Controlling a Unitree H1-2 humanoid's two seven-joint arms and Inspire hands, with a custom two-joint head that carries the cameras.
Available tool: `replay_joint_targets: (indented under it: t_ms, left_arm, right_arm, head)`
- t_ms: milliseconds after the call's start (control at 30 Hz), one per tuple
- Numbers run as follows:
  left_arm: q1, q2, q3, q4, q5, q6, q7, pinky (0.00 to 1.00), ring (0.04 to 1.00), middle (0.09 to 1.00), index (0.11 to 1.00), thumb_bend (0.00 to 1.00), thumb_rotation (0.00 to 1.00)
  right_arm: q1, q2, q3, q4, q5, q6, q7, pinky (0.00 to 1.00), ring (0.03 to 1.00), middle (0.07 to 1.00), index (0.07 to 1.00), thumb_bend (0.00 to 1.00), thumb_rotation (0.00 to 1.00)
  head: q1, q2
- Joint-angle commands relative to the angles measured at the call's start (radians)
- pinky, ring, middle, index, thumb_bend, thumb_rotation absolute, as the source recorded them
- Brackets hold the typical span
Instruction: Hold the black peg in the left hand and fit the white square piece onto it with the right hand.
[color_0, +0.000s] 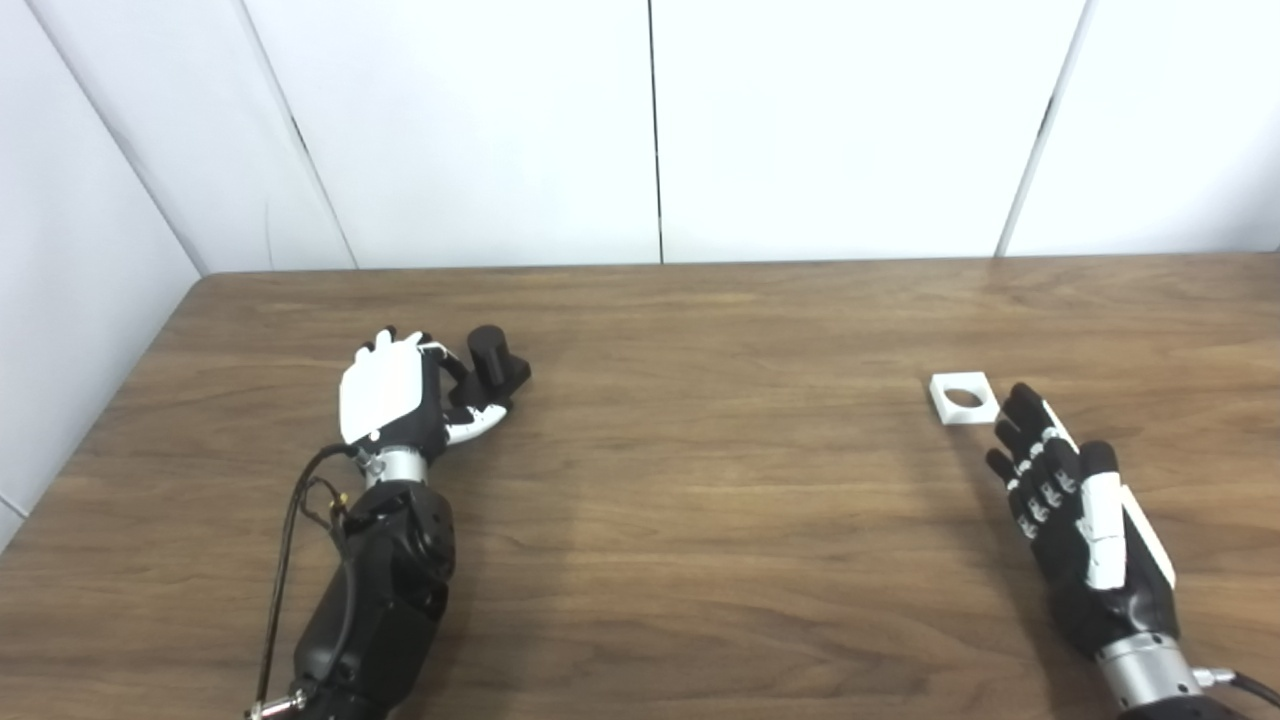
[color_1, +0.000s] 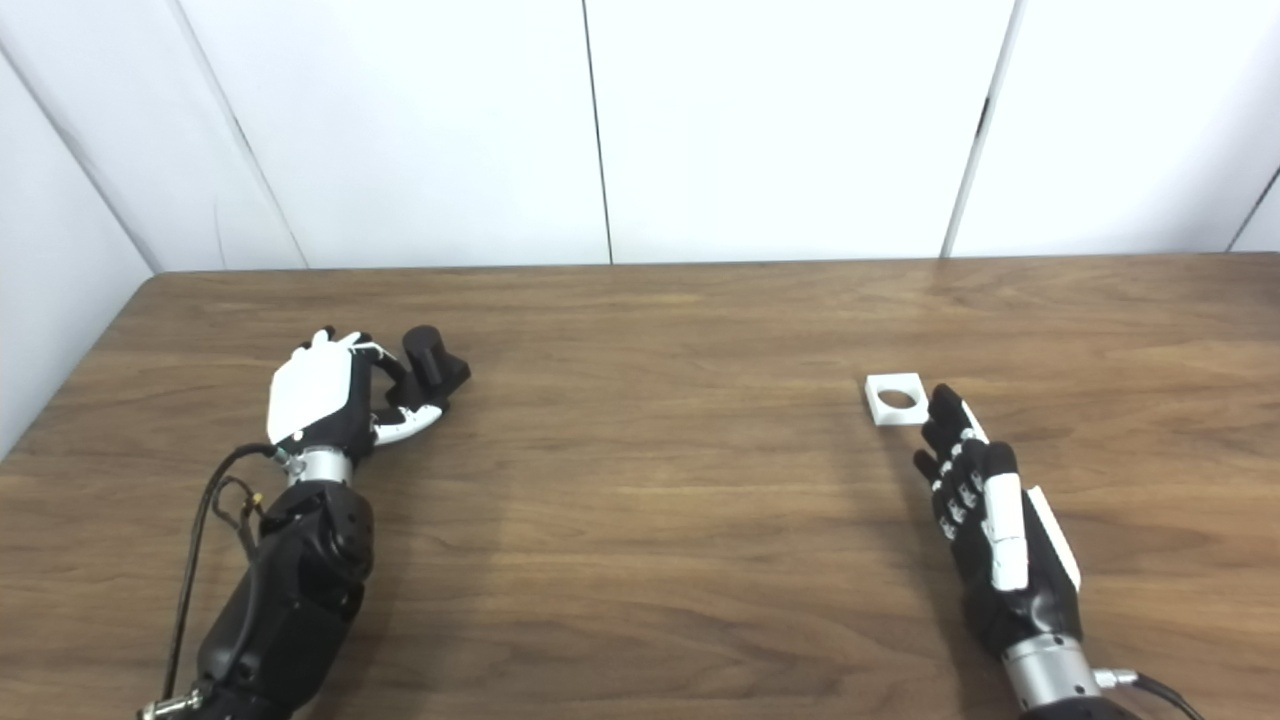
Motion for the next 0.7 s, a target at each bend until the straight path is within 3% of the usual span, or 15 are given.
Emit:
replay_joint_targets:
  t_ms: [0, 167, 433, 467, 500, 667]
  left_arm:
    - [-0.046, 0.024, -0.001, -0.005, 0.003, 0.003, 0.006, 1.00, 1.000, 0.898, 0.538, 0.71, 0.36]
    - [-0.046, 0.026, -0.007, -0.010, 0.007, 0.010, -0.003, 1.00, 1.000, 0.889, 0.512, 0.69, 0.36]
    - [-0.041, 0.018, 0.004, -0.001, -0.026, -0.024, 0.041, 1.00, 1.000, 0.881, 0.479, 0.69, 0.23]
    - [-0.040, 0.017, 0.004, -0.002, -0.031, -0.023, 0.044, 1.00, 1.000, 0.882, 0.481, 0.59, 0.14]
    - [-0.039, 0.017, 0.003, -0.004, -0.035, -0.021, 0.044, 1.00, 1.000, 0.883, 0.482, 0.55, 0.11]
    - [-0.038, 0.021, -0.004, -0.001, -0.041, -0.024, 0.052, 1.00, 1.000, 0.884, 0.484, 0.51, 0.07]
  right_arm:
    - [-0.014, -0.008, -0.008, -0.031, 0.002, -0.041, 0.005, 0.98, 1.000, 0.998, 0.972, 0.72, 1.00]
    - [-0.014, -0.009, -0.010, -0.033, 0.006, -0.039, 0.007, 0.98, 1.000, 1.000, 0.976, 0.71, 1.00]
    - [-0.018, -0.011, -0.008, -0.036, 0.003, -0.028, 0.007, 0.97, 1.000, 1.000, 0.972, 0.71, 1.00]
    - [-0.018, -0.010, -0.007, -0.036, 0.003, -0.026, 0.006, 0.97, 1.000, 0.999, 0.970, 0.71, 1.00]
    - [-0.019, -0.010, -0.007, -0.037, 0.003, -0.024, 0.005, 0.97, 1.000, 0.998, 0.968, 0.71, 1.00]
    - [-0.024, -0.012, -0.006, -0.036, 0.006, -0.025, 0.009, 0.98, 1.000, 1.000, 0.969, 0.71, 1.00]
  head:
    - [0.001, 0.002]
    - [0.001, 0.003]
    - [0.001, 0.005]
    - [0.002, 0.005]
    - [0.002, 0.005]
    - [0.003, 0.006]
